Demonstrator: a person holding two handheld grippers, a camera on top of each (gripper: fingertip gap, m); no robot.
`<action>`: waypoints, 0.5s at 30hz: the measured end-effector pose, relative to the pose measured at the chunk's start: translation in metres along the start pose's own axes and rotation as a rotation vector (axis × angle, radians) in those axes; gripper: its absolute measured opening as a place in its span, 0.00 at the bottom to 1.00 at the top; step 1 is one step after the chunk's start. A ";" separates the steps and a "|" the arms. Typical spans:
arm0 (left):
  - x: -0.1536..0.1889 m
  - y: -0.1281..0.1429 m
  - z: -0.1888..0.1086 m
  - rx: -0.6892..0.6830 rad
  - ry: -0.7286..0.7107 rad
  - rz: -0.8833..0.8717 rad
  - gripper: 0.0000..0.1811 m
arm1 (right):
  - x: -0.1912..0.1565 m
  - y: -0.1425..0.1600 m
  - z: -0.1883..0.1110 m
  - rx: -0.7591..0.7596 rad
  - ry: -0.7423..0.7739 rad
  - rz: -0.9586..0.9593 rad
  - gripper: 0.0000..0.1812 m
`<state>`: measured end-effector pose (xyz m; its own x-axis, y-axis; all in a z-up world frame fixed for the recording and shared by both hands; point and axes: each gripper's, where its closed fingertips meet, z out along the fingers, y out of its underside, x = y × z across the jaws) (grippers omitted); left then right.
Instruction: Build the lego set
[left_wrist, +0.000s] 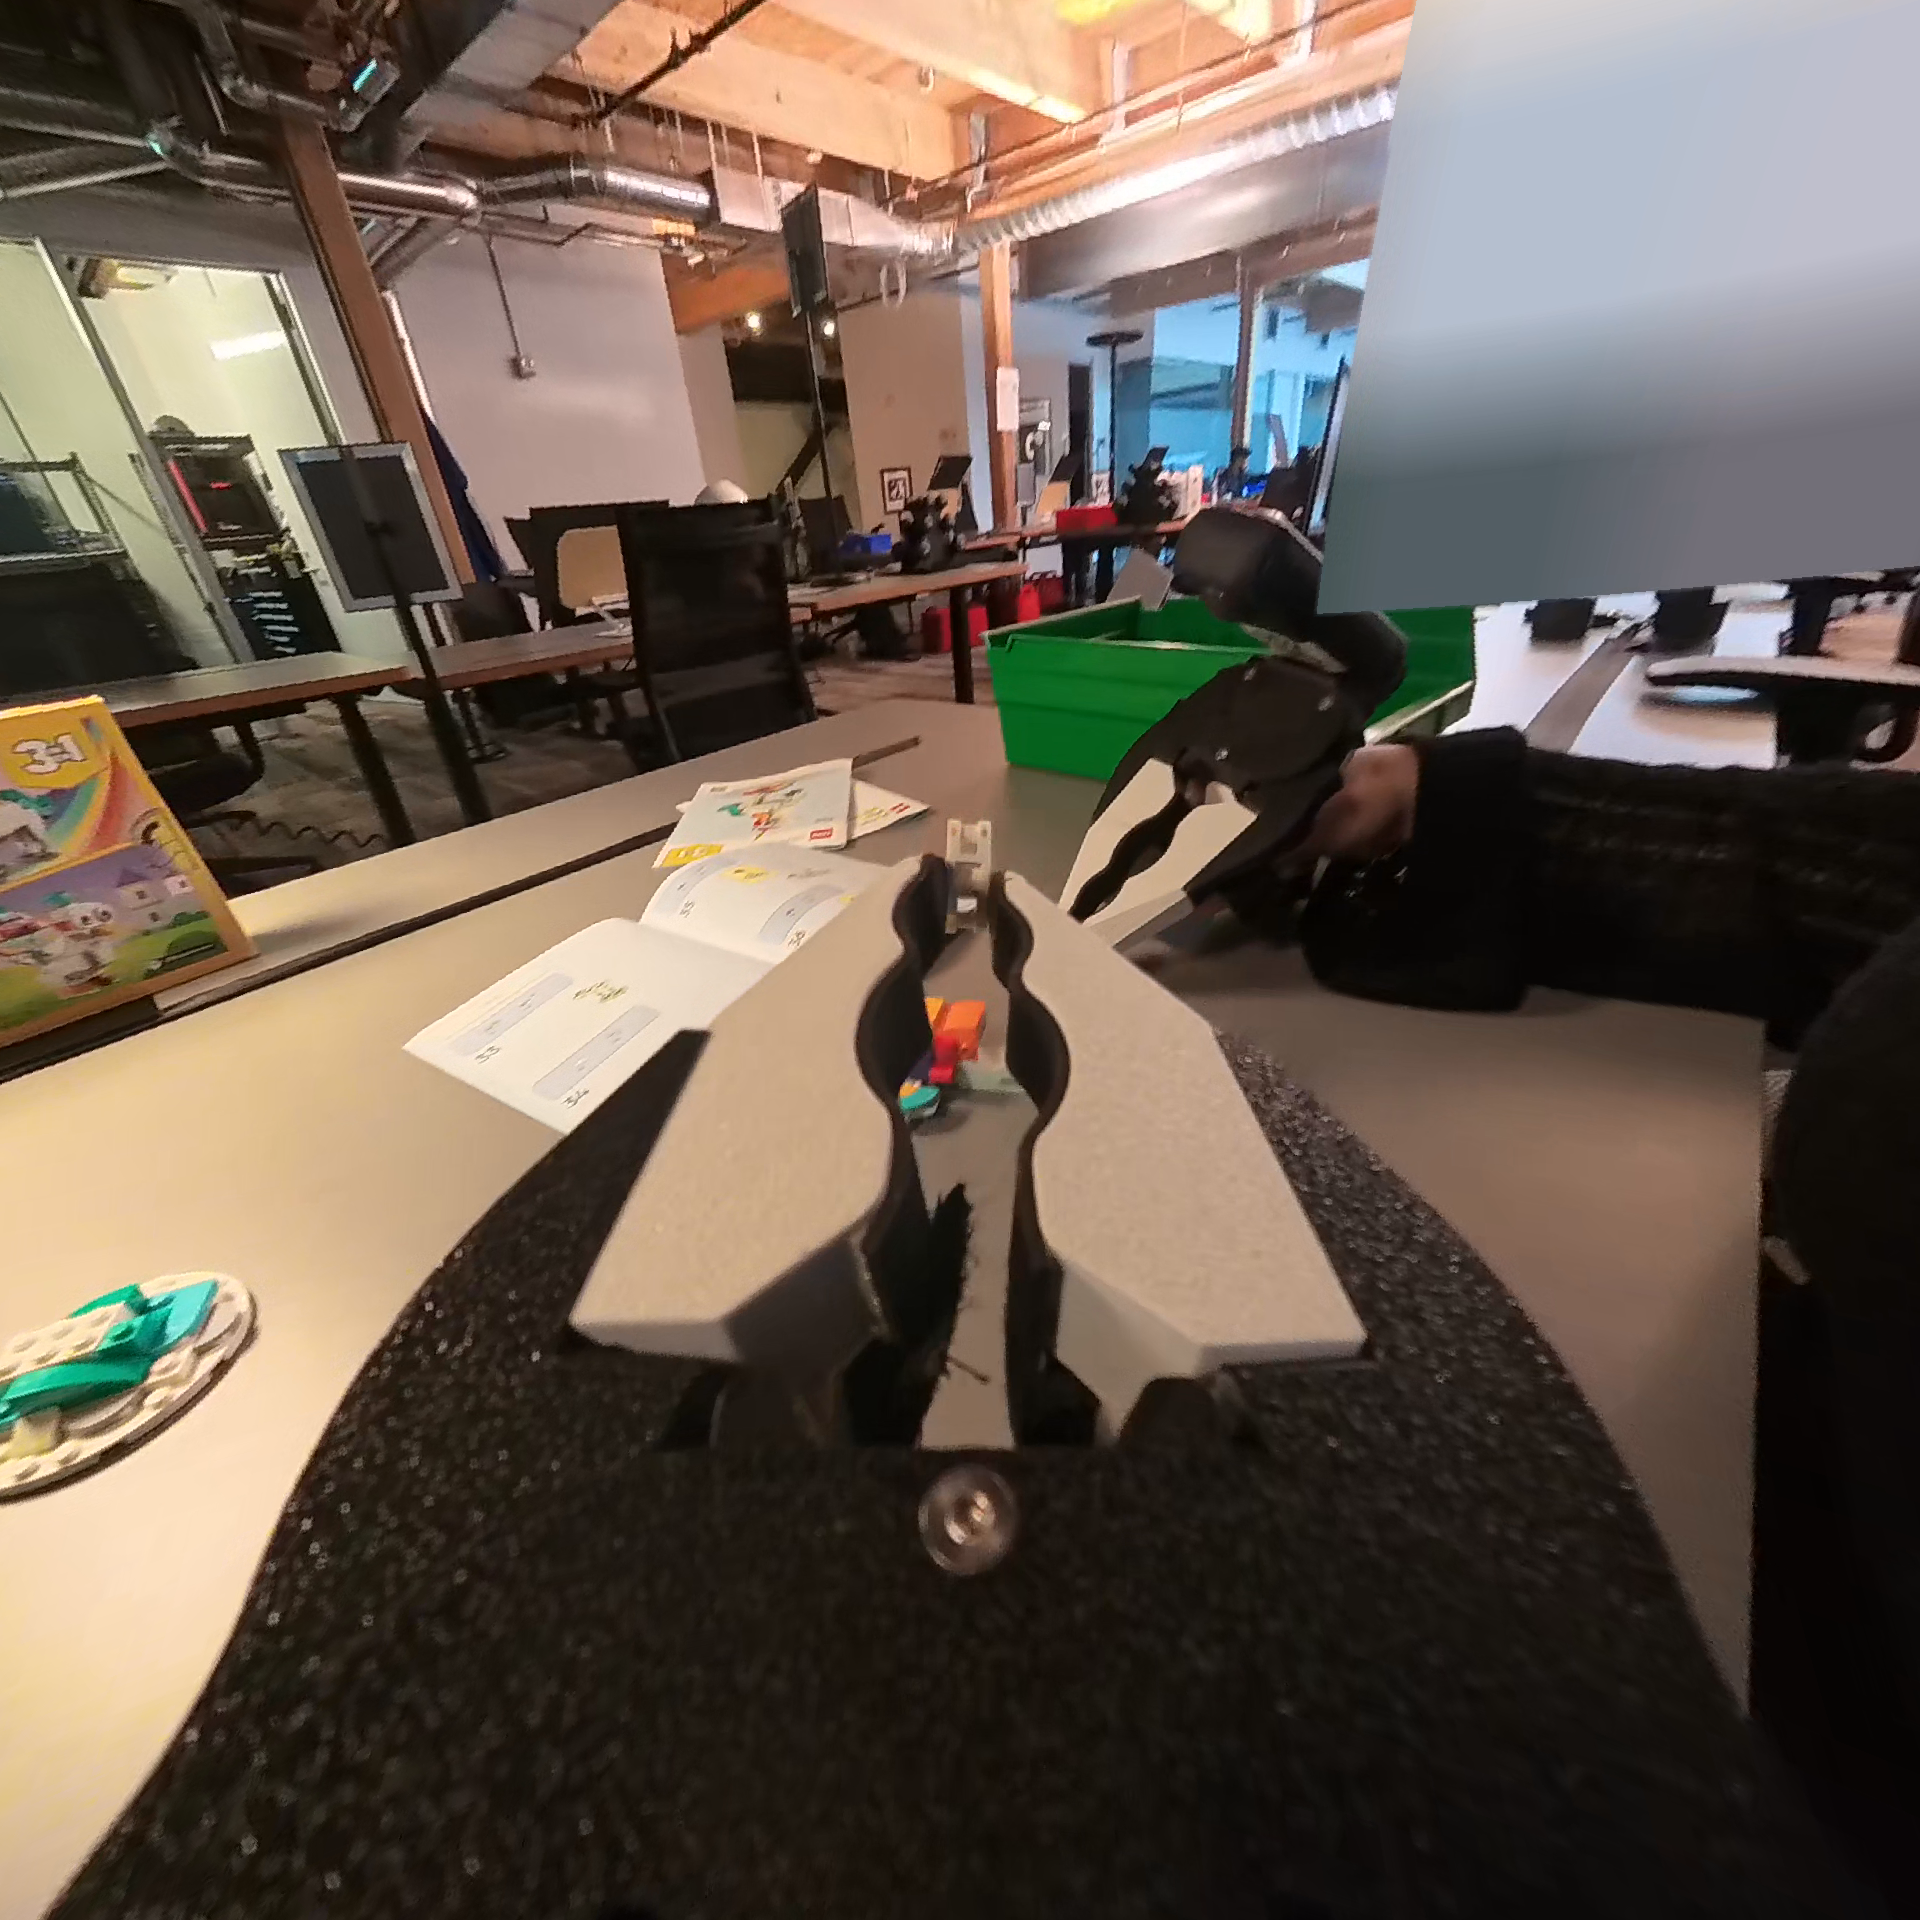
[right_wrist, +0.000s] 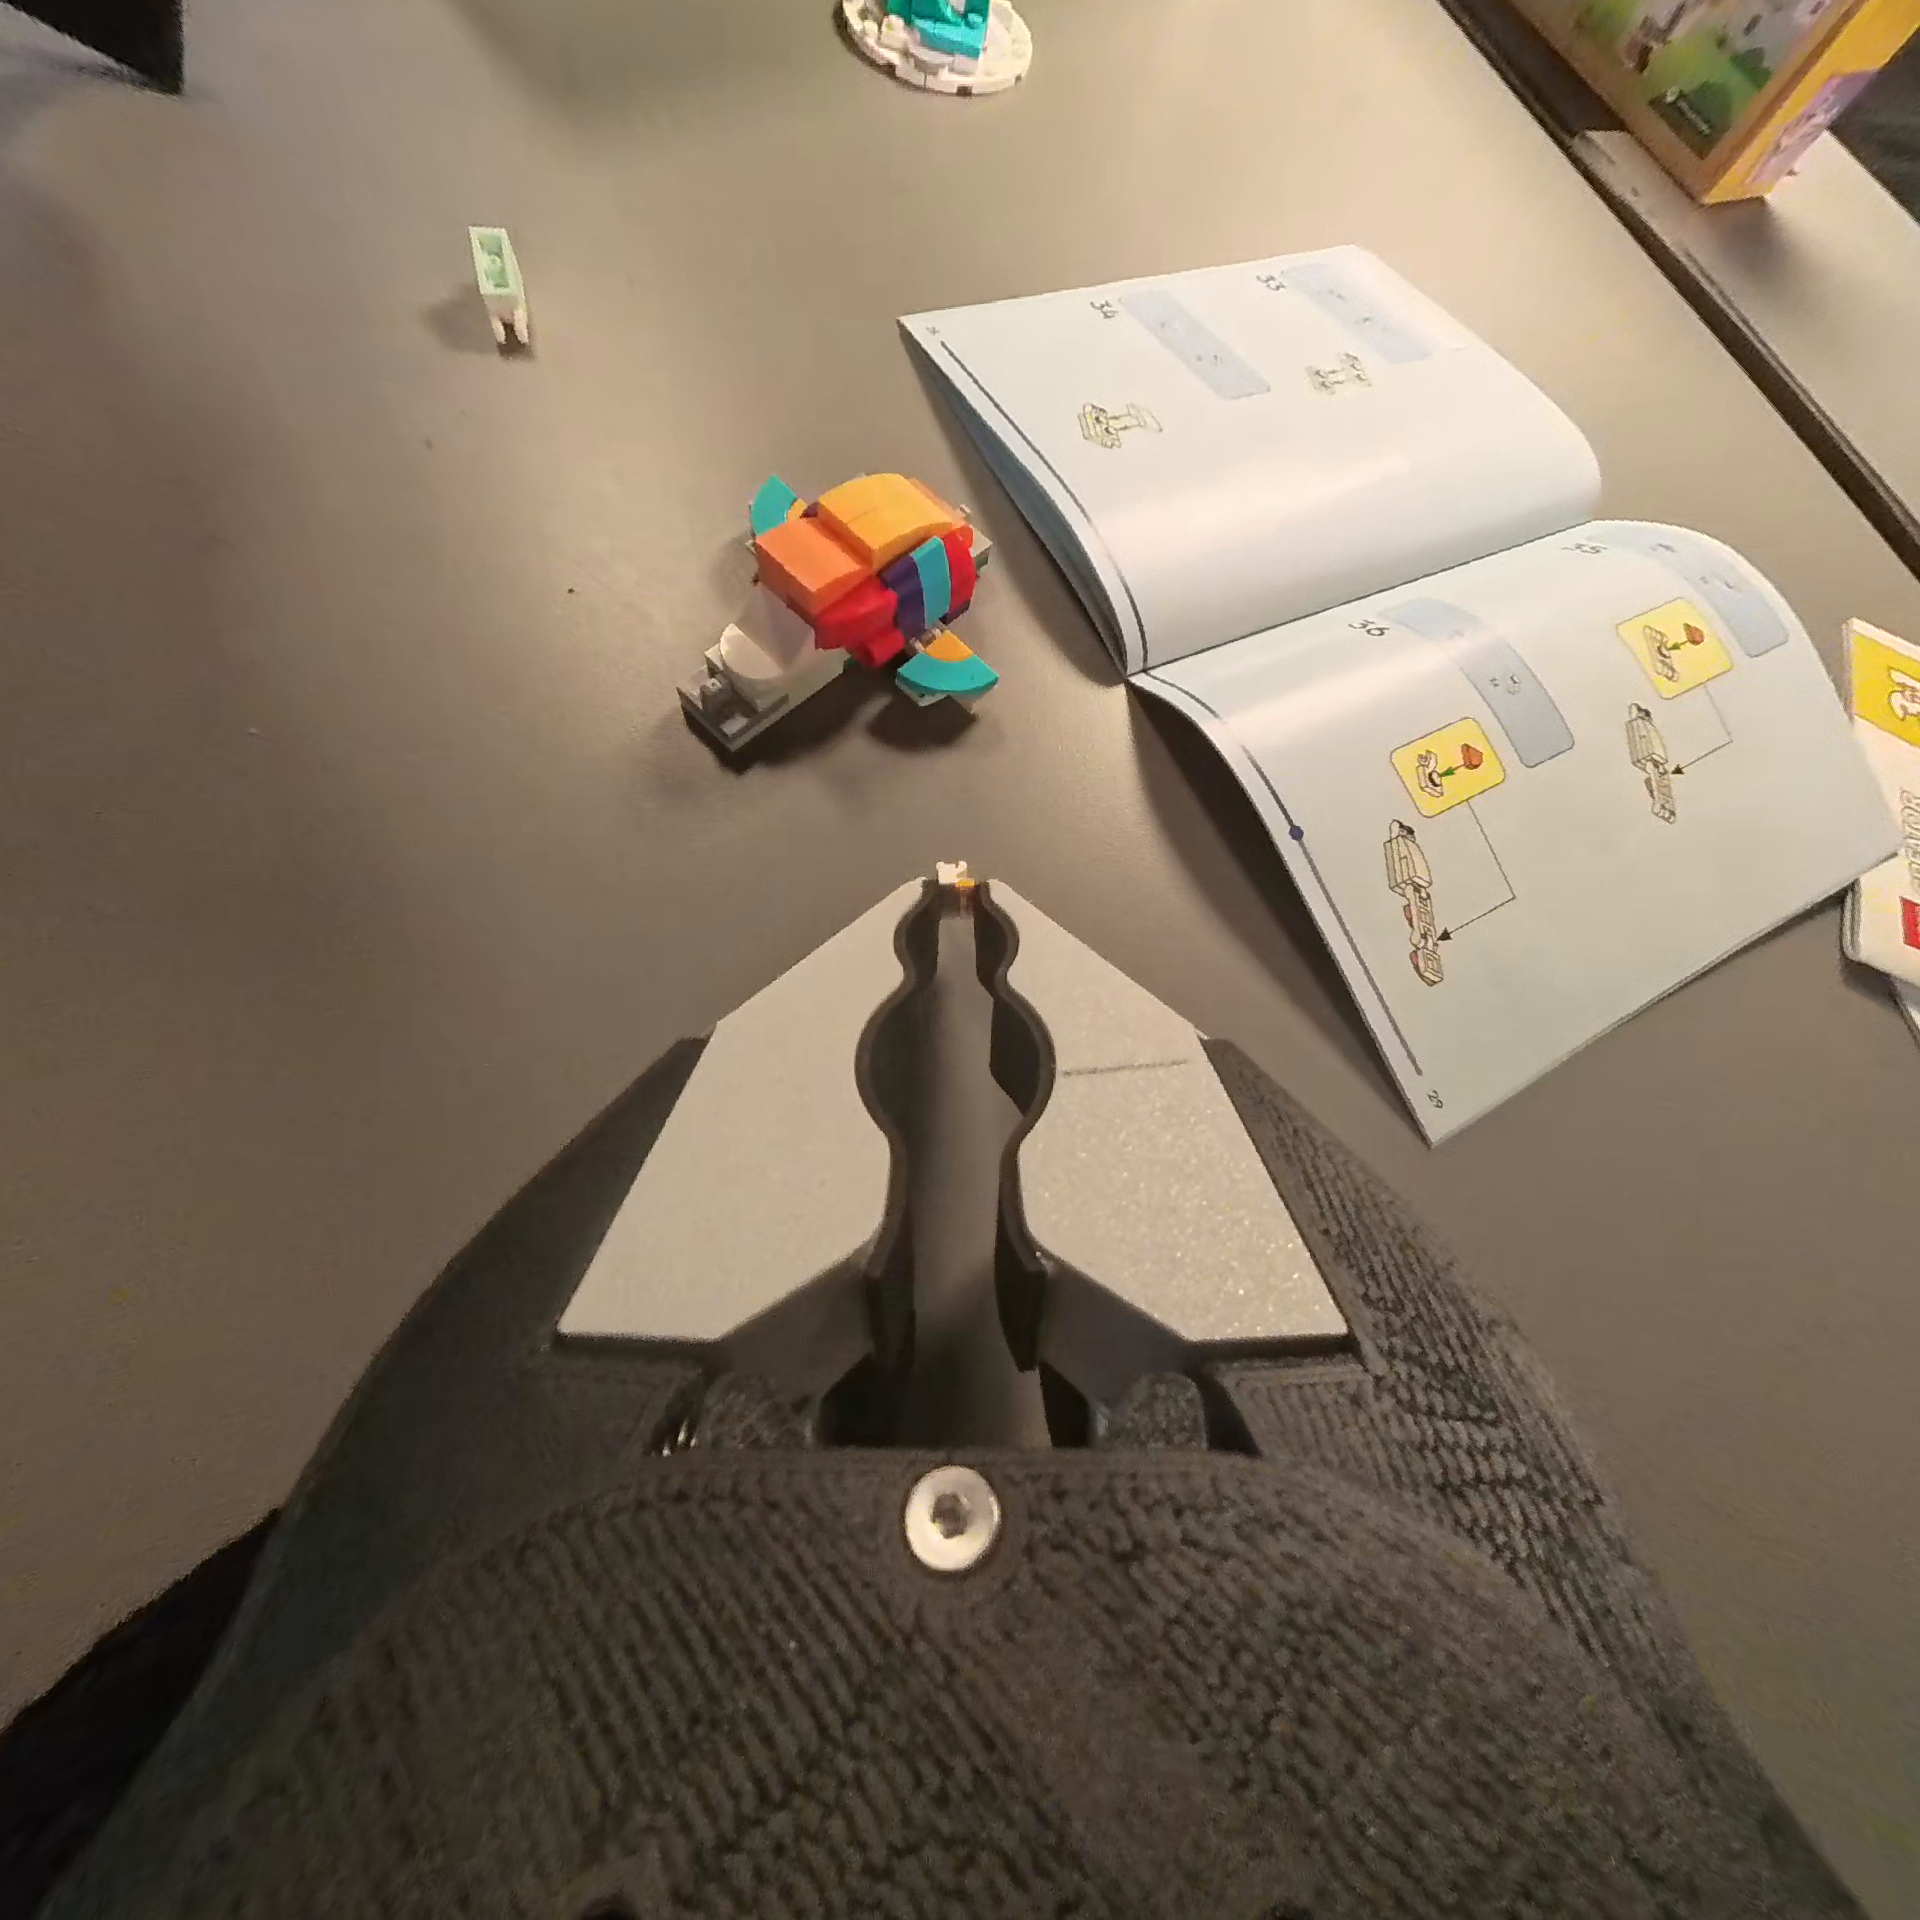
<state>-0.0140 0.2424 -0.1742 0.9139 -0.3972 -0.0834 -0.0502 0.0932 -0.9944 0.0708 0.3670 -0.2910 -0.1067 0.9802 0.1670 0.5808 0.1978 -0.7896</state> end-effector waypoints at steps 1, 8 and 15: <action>-0.001 0.001 0.000 -0.008 -0.005 0.003 0.03 | 0.000 0.000 0.000 -0.003 0.000 -0.003 0.03; -0.011 0.022 -0.004 -0.156 -0.052 0.068 0.03 | -0.001 0.003 0.002 -0.023 0.004 -0.018 0.03; -0.022 0.064 -0.018 -0.444 -0.076 0.192 0.03 | -0.002 0.005 0.004 -0.037 0.010 -0.034 0.03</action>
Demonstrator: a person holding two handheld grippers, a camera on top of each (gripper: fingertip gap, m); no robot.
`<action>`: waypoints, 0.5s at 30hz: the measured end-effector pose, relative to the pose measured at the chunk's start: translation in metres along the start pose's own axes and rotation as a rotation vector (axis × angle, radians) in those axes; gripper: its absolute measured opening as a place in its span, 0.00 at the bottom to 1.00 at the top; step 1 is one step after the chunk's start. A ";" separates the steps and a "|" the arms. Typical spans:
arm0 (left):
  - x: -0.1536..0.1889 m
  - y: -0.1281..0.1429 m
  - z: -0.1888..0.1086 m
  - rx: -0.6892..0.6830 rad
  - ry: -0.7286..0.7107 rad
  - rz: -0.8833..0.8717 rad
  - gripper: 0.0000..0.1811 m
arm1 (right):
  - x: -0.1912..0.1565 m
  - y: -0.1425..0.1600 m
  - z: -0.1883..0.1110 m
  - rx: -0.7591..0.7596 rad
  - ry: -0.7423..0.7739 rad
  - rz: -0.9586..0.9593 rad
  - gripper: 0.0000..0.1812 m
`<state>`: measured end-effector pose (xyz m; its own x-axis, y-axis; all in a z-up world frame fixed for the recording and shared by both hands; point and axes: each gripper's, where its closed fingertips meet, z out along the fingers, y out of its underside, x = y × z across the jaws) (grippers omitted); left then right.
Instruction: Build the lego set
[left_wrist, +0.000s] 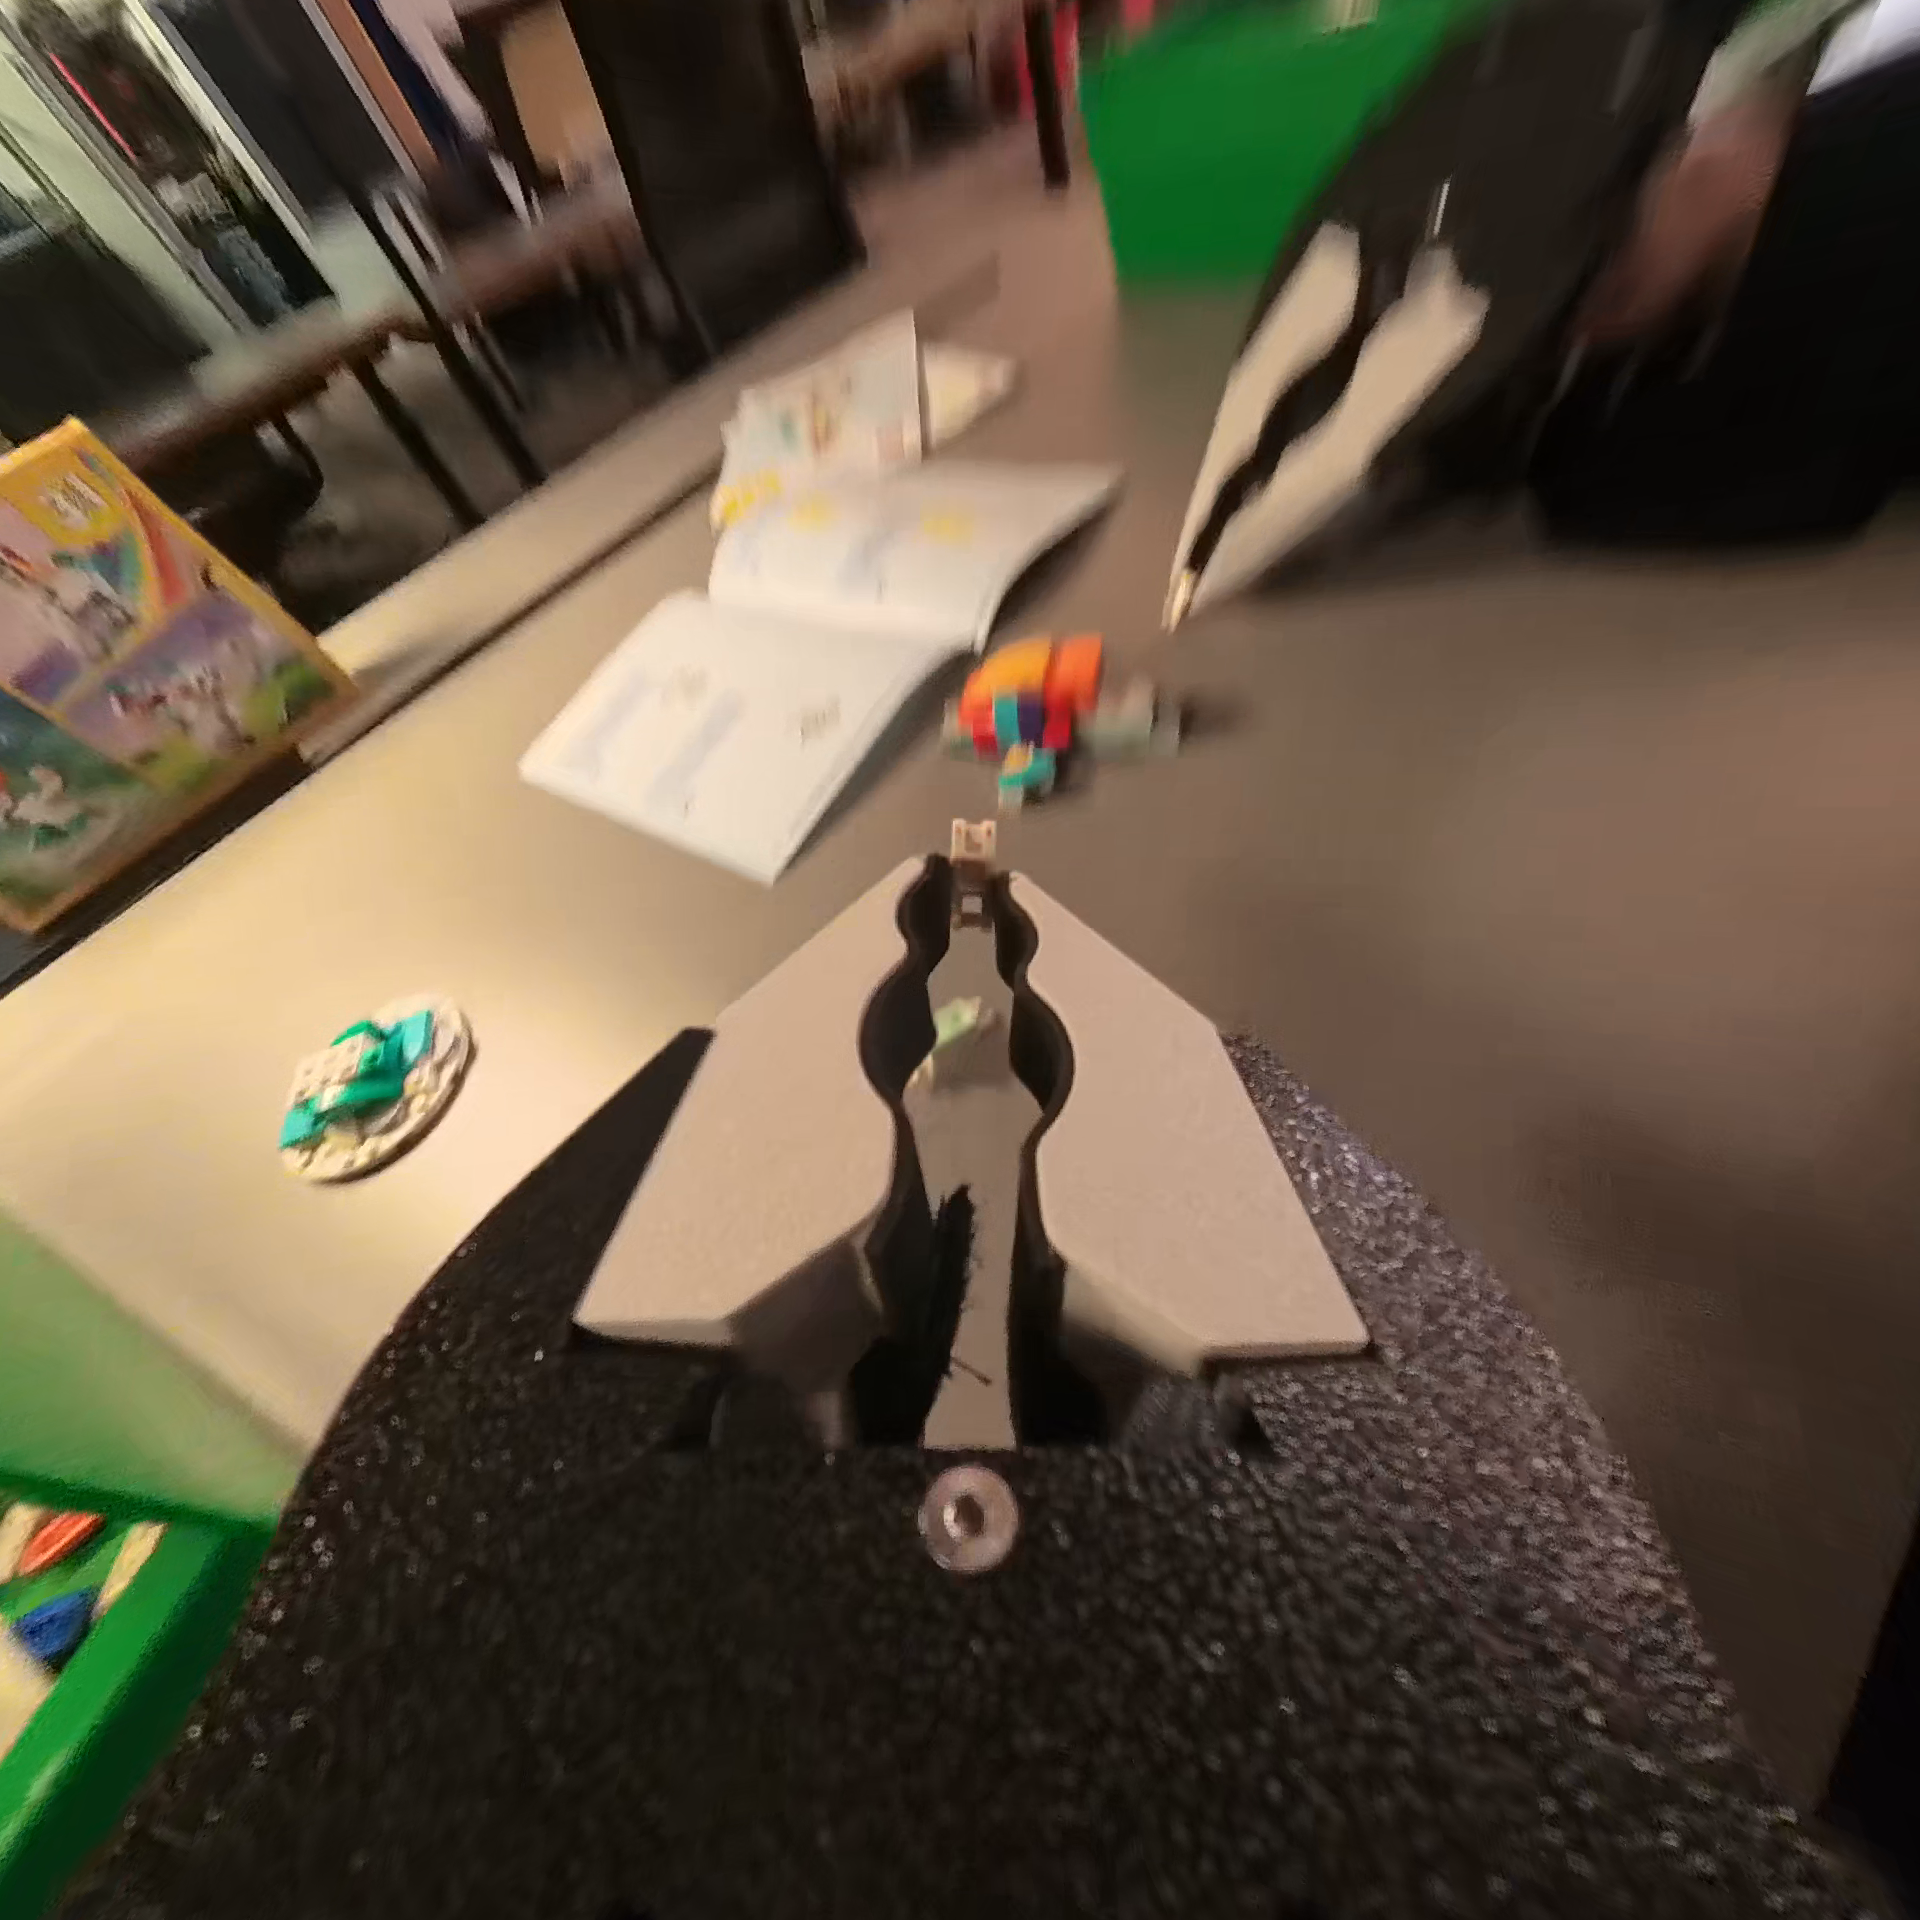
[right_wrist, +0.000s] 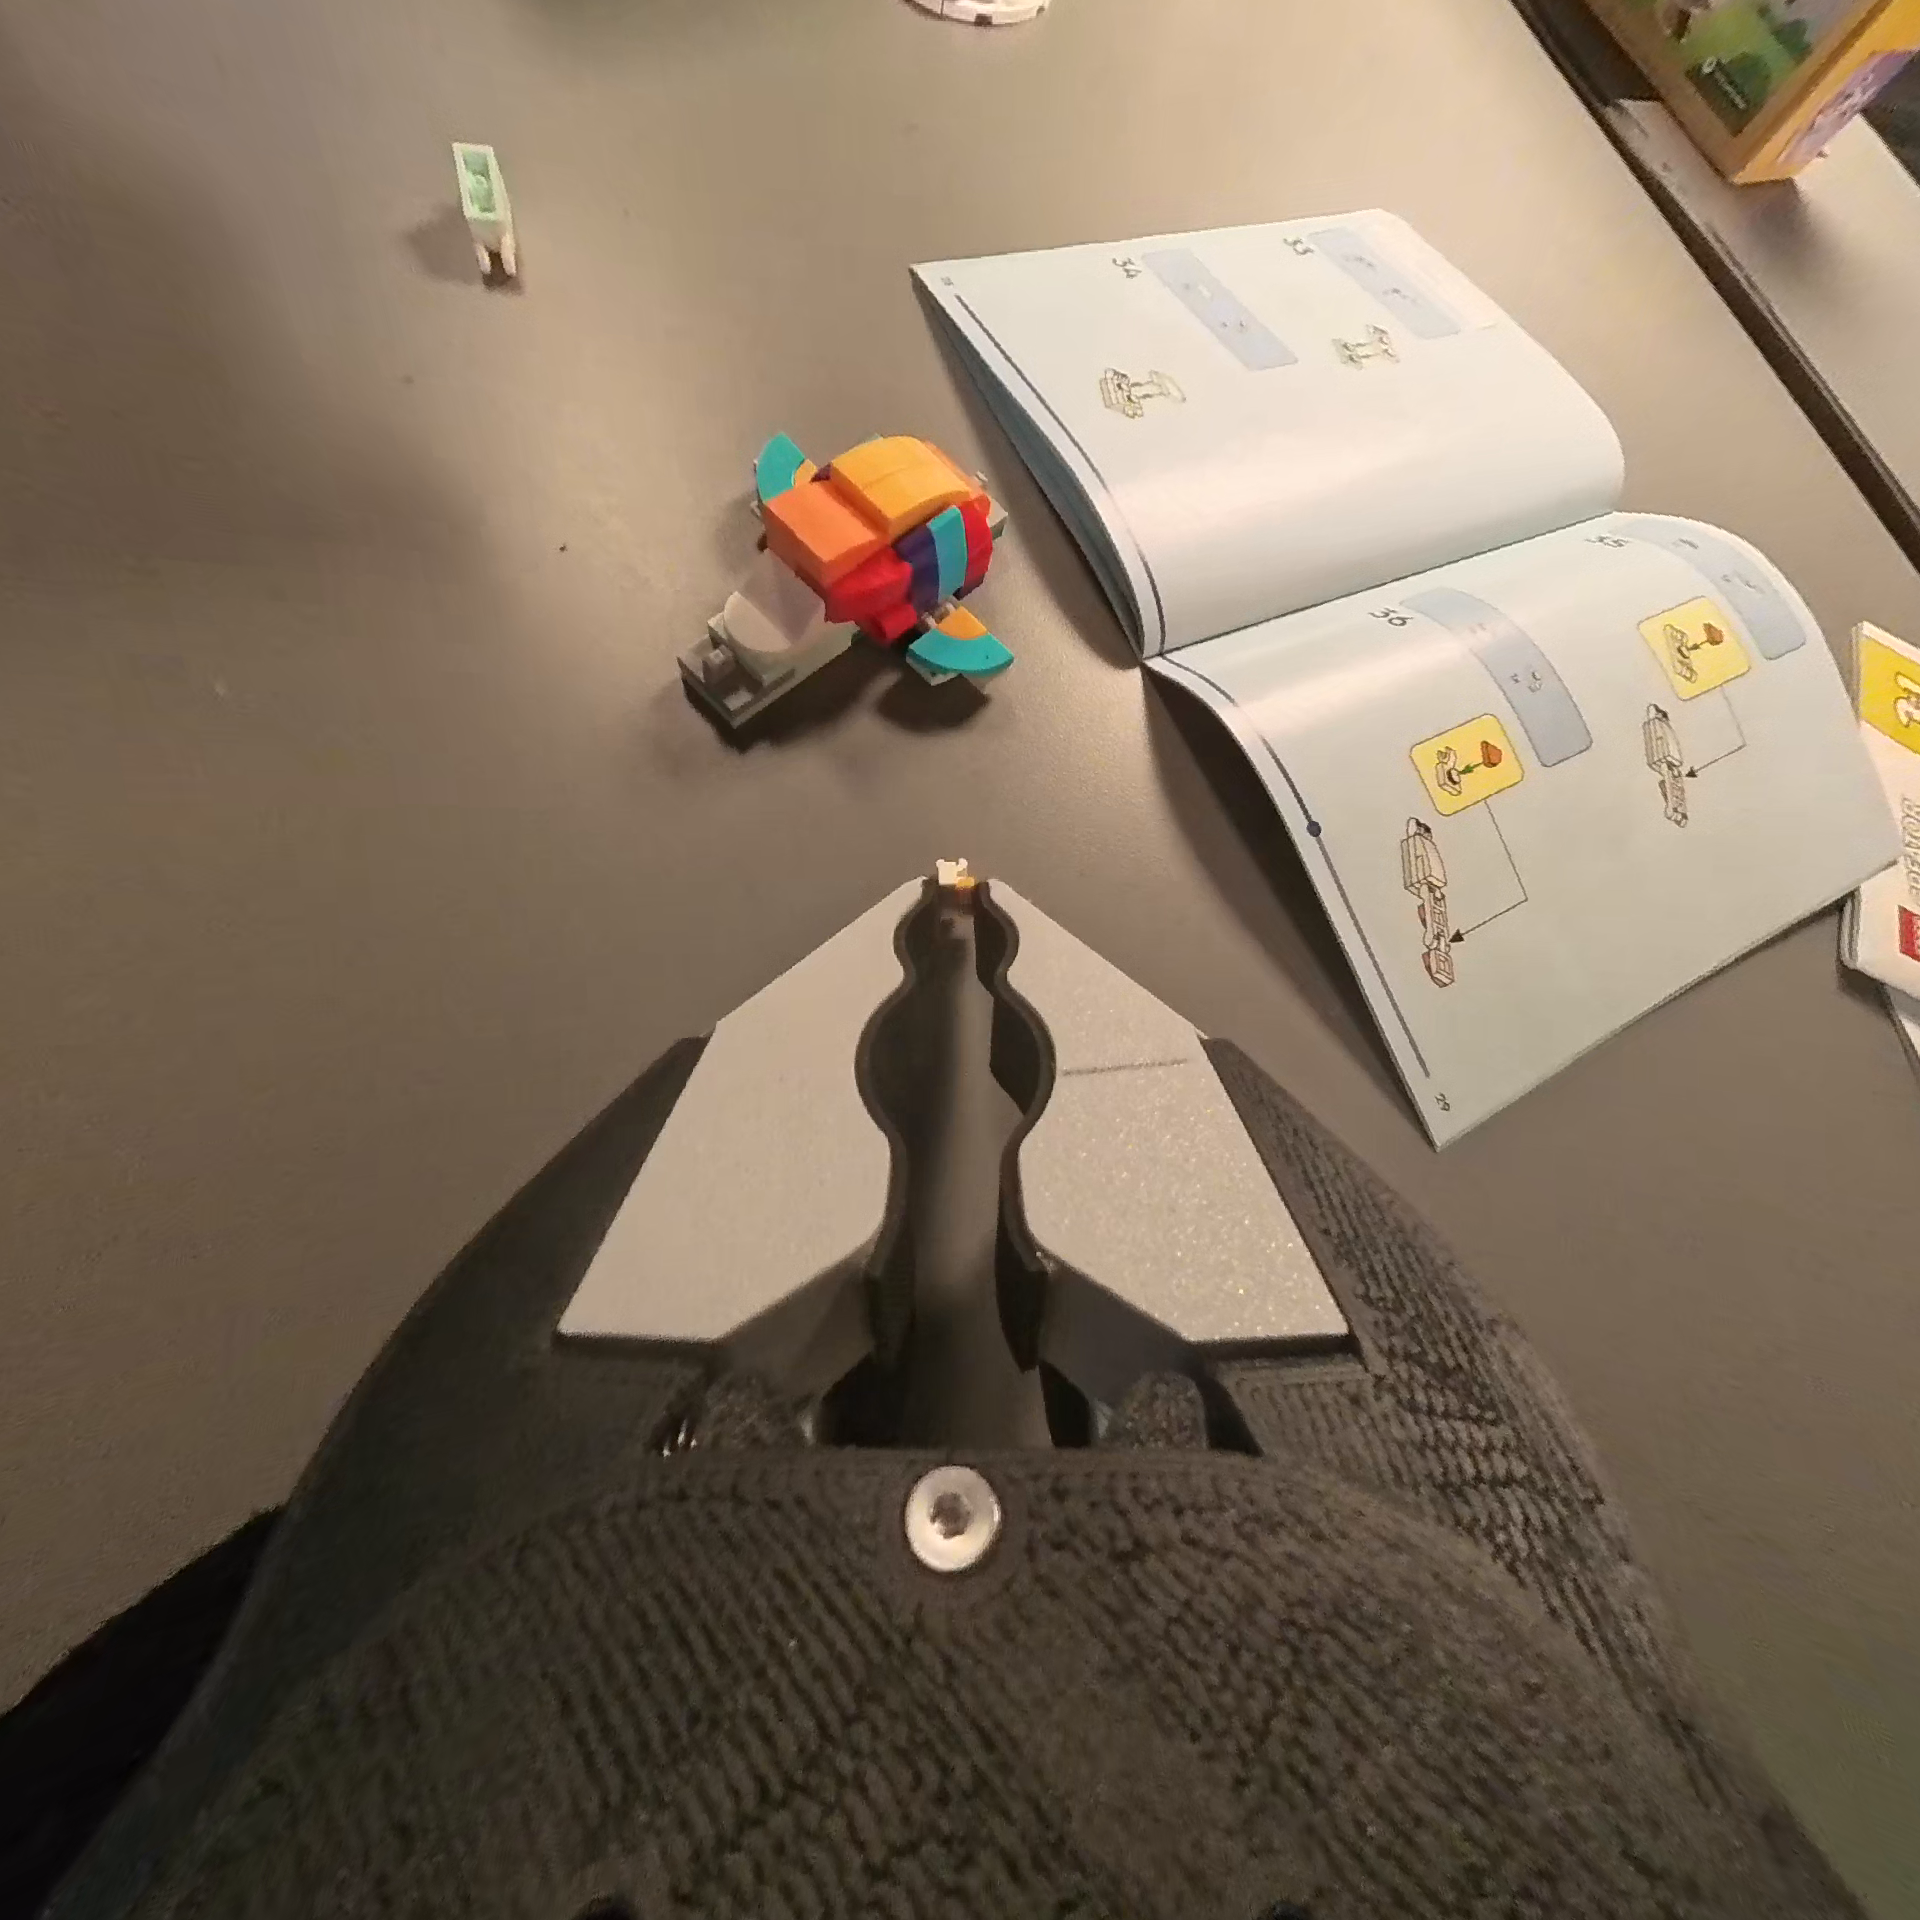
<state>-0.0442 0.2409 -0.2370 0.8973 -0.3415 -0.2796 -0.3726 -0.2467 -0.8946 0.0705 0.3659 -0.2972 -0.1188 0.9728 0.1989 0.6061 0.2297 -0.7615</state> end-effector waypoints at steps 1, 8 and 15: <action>0.000 0.003 0.001 -0.015 -0.006 0.017 0.03 | 0.000 0.000 0.000 -0.001 -0.001 0.000 0.02; 0.012 0.009 0.009 -0.061 0.003 0.105 0.03 | 0.001 0.002 0.000 -0.009 -0.001 0.033 0.06; 0.021 0.005 0.015 -0.049 0.013 0.154 0.03 | 0.000 0.002 -0.001 -0.007 -0.025 0.077 0.15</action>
